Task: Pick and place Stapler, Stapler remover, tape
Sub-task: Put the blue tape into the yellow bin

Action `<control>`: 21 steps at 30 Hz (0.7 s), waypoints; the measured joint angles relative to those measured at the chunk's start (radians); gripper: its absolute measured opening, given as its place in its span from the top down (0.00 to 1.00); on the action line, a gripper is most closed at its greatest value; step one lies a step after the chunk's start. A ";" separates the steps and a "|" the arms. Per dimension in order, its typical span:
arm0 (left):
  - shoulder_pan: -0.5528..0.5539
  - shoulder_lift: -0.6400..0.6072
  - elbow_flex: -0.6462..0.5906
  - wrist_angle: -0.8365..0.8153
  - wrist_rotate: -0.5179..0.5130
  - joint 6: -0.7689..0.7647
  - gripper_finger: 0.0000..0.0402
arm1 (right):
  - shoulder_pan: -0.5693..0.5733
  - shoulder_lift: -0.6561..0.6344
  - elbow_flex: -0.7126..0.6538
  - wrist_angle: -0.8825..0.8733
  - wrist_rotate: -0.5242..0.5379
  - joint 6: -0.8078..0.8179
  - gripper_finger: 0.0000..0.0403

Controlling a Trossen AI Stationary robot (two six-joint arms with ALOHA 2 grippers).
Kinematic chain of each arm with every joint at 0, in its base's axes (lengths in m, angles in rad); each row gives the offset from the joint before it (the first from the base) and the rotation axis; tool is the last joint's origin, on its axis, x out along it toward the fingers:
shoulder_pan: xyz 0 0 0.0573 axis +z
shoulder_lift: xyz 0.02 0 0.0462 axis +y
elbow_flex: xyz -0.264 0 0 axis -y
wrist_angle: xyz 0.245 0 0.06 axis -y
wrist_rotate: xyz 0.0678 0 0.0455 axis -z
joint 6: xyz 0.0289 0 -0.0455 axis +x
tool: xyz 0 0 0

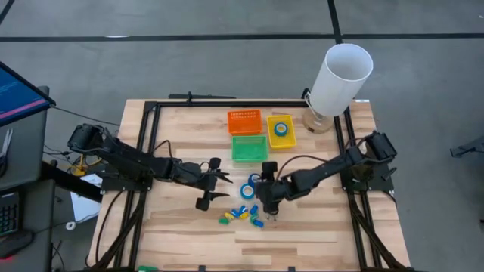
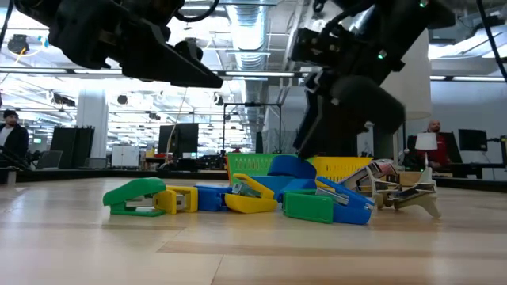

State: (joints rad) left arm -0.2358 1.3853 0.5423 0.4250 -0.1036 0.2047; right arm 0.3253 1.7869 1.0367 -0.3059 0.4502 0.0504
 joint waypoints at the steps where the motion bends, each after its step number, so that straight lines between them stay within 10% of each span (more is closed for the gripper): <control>1: 0.003 0.000 0.000 0.002 0.000 0.000 0.47 | -0.006 0.000 0.000 -0.002 -0.037 0.000 0.53; 21: 0.046 -0.005 -0.002 0.004 0.000 -0.001 0.47 | -0.170 0.002 0.000 0.007 -0.432 -0.032 0.62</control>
State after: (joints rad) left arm -0.1894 1.3808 0.5407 0.4294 -0.1036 0.2039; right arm 0.1550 1.7885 1.0367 -0.2989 0.0181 0.0188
